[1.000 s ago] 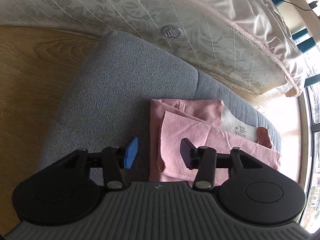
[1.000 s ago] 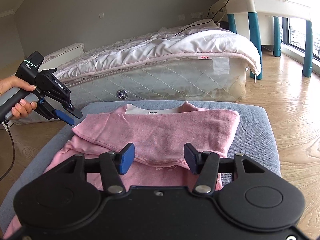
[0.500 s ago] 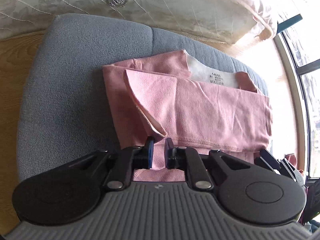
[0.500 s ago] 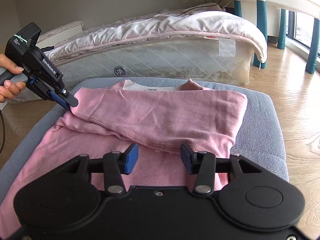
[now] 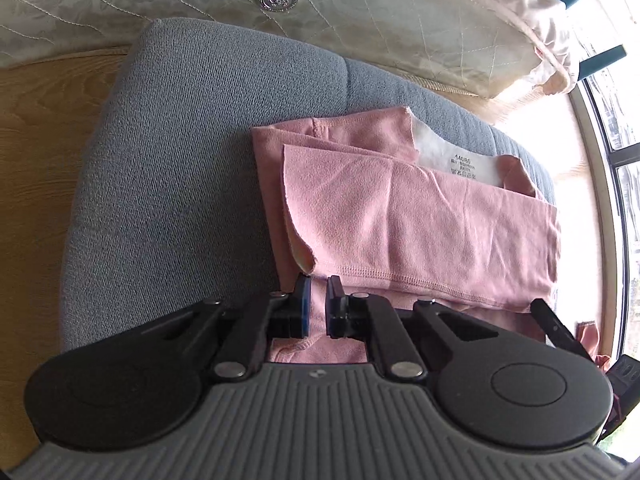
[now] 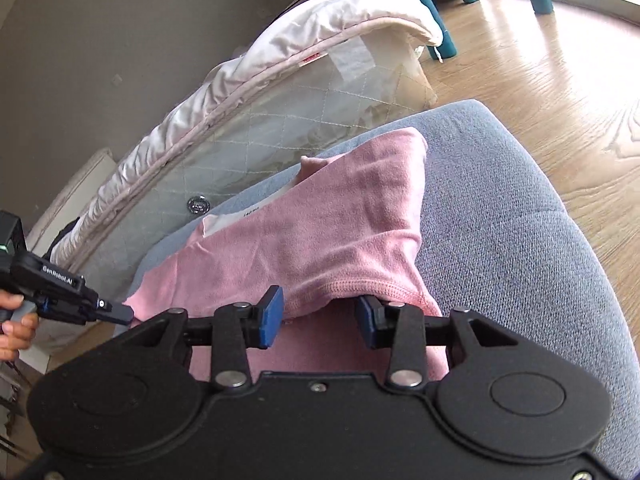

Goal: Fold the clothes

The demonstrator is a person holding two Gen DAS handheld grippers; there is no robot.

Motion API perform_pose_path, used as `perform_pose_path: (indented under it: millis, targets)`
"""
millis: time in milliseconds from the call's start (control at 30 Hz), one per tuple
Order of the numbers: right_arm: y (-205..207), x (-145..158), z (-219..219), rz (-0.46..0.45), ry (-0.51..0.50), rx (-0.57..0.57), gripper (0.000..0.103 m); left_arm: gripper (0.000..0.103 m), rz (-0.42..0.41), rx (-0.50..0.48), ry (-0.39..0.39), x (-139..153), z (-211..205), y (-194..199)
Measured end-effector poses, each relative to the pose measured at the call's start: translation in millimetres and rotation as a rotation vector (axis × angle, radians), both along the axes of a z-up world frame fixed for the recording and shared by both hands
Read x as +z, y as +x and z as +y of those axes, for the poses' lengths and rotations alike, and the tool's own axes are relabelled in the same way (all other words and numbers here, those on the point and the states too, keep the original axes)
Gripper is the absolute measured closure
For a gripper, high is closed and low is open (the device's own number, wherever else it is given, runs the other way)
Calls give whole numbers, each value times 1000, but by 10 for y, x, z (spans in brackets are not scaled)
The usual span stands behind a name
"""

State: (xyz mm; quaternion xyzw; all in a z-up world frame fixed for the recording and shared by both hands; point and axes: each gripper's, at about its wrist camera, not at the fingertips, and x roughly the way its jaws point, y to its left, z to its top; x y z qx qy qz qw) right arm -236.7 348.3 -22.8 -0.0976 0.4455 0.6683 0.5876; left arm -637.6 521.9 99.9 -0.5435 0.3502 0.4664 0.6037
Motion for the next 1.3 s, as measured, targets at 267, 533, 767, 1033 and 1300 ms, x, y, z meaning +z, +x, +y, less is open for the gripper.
perform_pose_path:
  millis: [267,533,767,1033,1300]
  targets:
    - [74,117,-69,-54,64,-107,99,94,-9,7,9,40,10,-45]
    - [120,128,-65,-136,-16,-101,85,94,-11,26,31,172,11,-147]
    - [-295,512,-67,-284,61,184,66,93,-40,48,78,393,1,-165]
    - [-2037,59,303,-409,197,587,70,93,-44,61,58,351,-51,-212]
    - [-2412,-77,429,-513,222,647,71,93,-63,44,52,298,-62,-235]
